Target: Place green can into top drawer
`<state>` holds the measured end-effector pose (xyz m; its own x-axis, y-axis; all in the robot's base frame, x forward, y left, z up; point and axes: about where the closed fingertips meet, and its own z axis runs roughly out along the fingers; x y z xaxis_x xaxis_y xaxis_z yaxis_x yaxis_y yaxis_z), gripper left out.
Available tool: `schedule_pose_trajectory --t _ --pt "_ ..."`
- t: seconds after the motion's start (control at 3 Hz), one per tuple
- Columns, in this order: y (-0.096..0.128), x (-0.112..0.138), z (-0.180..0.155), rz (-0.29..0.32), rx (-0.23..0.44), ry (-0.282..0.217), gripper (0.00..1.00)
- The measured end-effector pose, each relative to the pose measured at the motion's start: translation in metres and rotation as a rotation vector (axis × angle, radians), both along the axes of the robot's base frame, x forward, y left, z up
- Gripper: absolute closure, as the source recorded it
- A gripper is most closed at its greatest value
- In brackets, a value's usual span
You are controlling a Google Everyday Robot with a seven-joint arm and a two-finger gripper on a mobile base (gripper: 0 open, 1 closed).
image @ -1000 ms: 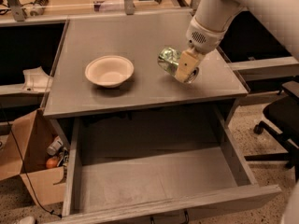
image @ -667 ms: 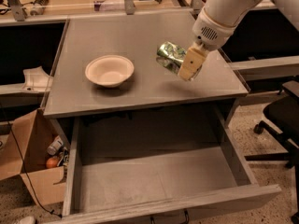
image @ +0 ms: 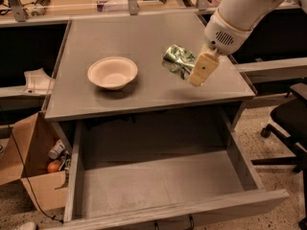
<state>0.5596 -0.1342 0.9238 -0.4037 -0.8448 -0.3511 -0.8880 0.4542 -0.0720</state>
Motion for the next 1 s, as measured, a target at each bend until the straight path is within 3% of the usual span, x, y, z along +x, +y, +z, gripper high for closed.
schedule_pose_trajectory --t 0.33,0.67,1.0 --pt "-0.003 -0.002 -0.005 -0.034 -0.013 -0.008 1.0" --pt "-0.022 -0.055 -0.018 -0.12 -0.019 0.016 1.0" --pt "-0.021 -0.052 -0.02 -0.121 -0.011 0.017 1.0"
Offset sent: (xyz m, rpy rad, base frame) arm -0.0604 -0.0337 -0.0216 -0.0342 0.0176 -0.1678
